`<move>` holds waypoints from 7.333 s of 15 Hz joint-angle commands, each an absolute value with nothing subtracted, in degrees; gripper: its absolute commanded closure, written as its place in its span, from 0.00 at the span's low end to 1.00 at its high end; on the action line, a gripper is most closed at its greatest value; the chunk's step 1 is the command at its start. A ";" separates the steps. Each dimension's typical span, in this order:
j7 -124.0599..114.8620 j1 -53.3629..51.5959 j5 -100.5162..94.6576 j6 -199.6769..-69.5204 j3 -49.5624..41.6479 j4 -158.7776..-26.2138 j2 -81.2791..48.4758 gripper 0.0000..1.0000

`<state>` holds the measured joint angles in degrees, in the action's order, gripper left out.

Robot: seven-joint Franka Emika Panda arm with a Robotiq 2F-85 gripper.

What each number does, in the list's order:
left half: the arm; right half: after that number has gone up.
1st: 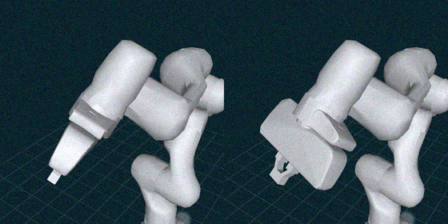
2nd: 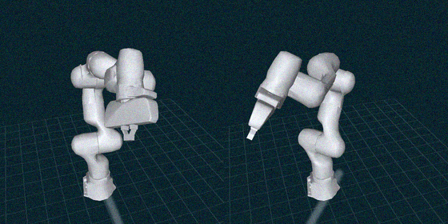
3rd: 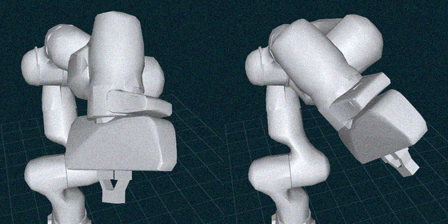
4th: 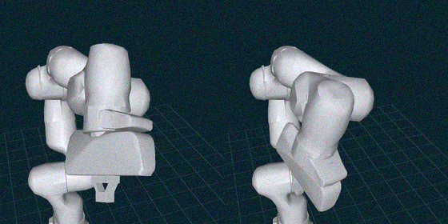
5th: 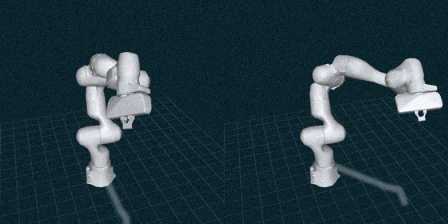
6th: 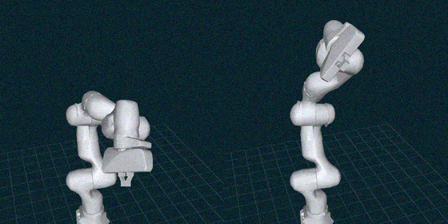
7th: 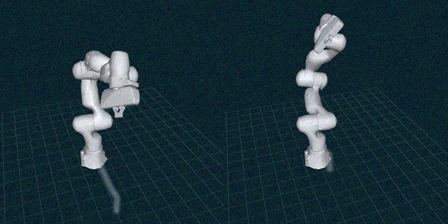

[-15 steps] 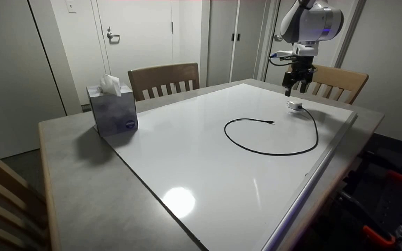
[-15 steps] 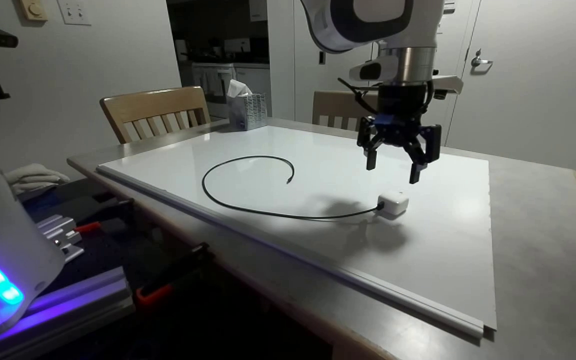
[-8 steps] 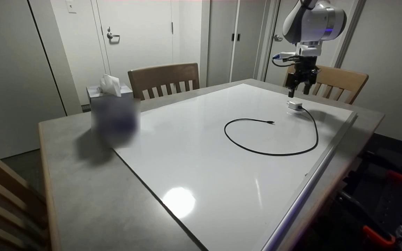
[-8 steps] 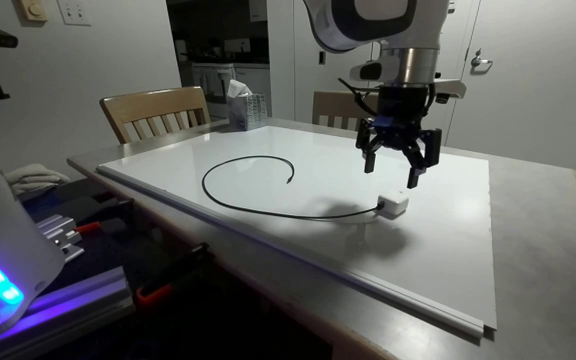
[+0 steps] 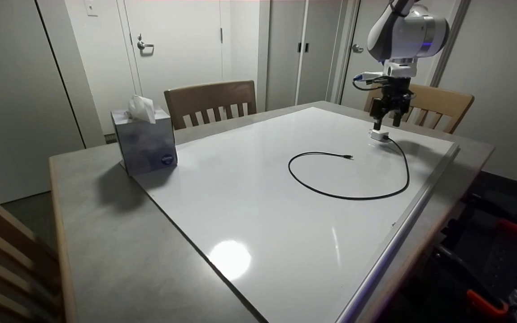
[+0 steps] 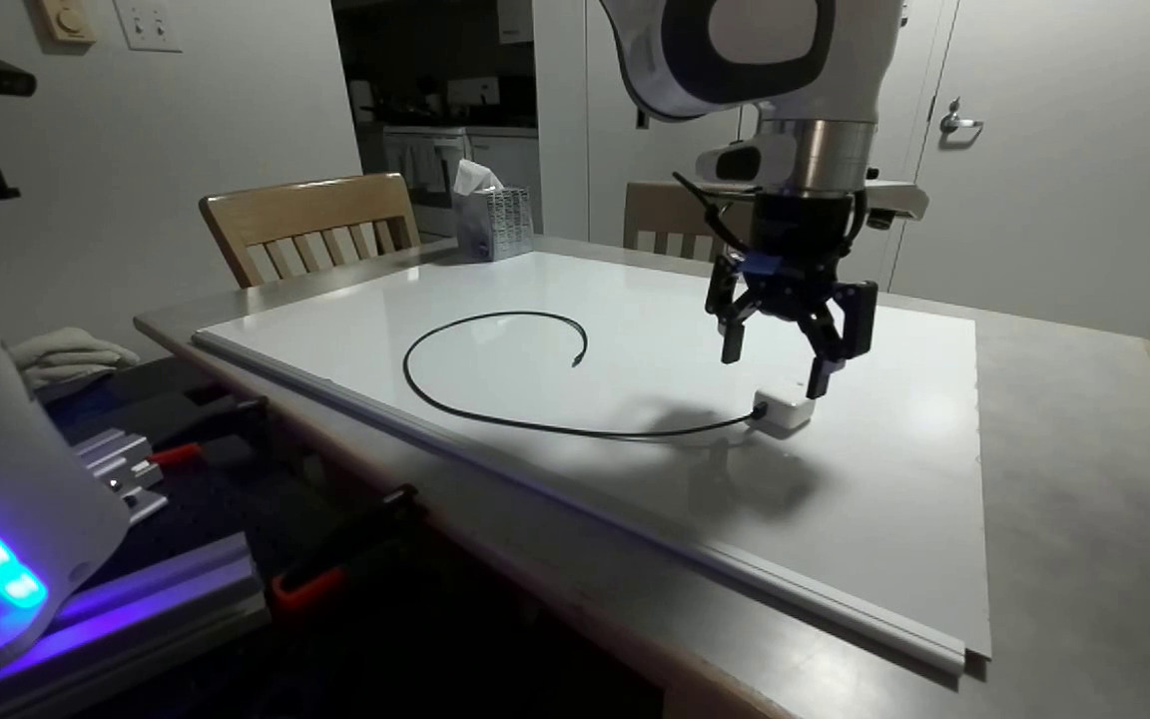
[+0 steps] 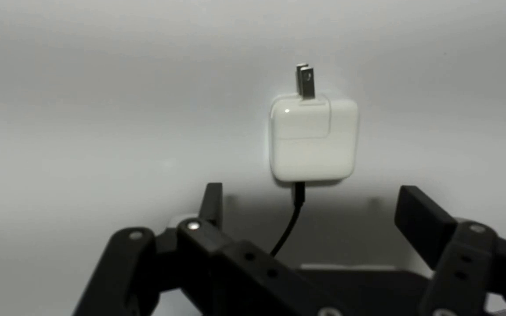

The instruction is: Wind the charging cable

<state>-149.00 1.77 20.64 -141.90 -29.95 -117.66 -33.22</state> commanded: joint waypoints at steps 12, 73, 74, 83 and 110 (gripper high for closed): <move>-147.11 10.37 15.25 -151.54 -21.23 -119.58 -33.23 0.00; -121.56 11.68 14.76 -155.81 -10.40 -108.03 -34.56 0.49; -121.46 11.73 14.77 -155.81 -10.41 -107.95 -34.70 0.74; -104.89 6.52 11.44 -145.32 -5.97 -97.27 -37.38 0.74; -91.44 0.71 11.07 -137.35 -4.17 -92.07 -39.69 0.74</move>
